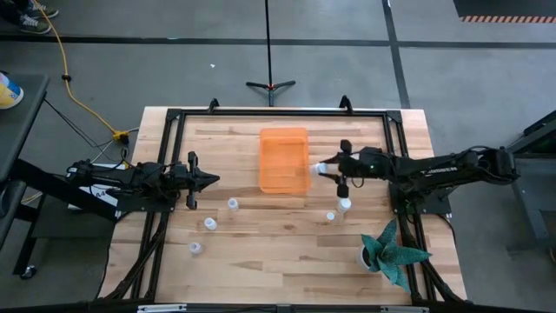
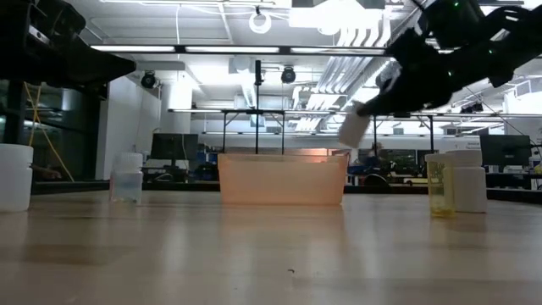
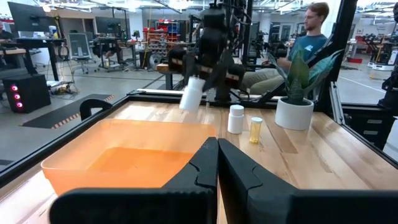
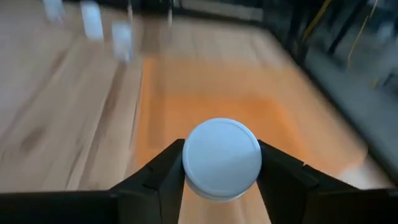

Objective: Pick and place pill bottles into a basket
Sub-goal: Put the top right white medicine bottle into the orange bin

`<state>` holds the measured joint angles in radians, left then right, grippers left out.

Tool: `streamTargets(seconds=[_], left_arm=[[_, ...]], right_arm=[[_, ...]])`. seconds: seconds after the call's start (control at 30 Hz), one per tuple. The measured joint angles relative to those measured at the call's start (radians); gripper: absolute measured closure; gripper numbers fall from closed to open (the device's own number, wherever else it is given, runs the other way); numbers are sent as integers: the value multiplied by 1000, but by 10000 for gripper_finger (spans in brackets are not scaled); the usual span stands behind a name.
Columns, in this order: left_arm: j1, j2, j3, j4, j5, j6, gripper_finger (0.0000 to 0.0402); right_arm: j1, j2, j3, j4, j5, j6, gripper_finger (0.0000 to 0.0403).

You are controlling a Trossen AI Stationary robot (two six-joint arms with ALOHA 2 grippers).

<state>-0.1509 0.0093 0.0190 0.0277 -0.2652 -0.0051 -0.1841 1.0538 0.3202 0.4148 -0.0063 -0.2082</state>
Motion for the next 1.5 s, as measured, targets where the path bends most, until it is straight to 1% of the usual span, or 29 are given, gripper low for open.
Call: streamTargets(seconds=[0.07, 0.17, 0.3, 0.4, 0.53, 0.6, 0.67, 0.77, 0.93, 1.13, 1.27, 1.37, 1.43, 1.5], left_arm=[[0, 0, 0, 0, 0, 0, 355], [0, 0, 0, 0, 0, 0, 355], [0, 0, 0, 0, 0, 0, 355], [0, 0, 0, 1, 0, 0, 355], [0, 0, 0, 1, 0, 0, 355], [0, 0, 0, 1, 0, 0, 355], [0, 0, 0, 1, 0, 0, 355], [0, 0, 0, 1, 0, 0, 355], [0, 0, 0, 0, 0, 0, 355], [0, 0, 0, 0, 0, 0, 355], [0, 0, 0, 0, 0, 0, 355], [0, 0, 0, 0, 0, 0, 355], [0, 0, 0, 0, 0, 0, 355], [0, 0, 0, 0, 0, 0, 355]], right_arm=[[0, 0, 0, 69, -18, -37, 239], [-8, 0, 1, 146, -74, -71, 255], [-26, 17, 56, 121, -126, -84, 255], [-36, 80, 125, 59, -148, -96, 255], [-44, 232, 236, -15, -240, -115, 242], [-46, 307, 295, -80, -266, -116, 236], [-52, 369, 353, -152, -287, -129, 238], [-67, 440, 425, -227, -314, -141, 253], [-101, 509, 511, -360, -380, -167, 254], [-118, 589, 544, -417, -393, -171, 224], [-119, 638, 545, -411, -390, -170, 234], [-119, 651, 545, -382, -366, -142, 240], [-119, 651, 545, -373, -353, -133, 236], [-119, 645, 545, -371, -344, -131, 221]])
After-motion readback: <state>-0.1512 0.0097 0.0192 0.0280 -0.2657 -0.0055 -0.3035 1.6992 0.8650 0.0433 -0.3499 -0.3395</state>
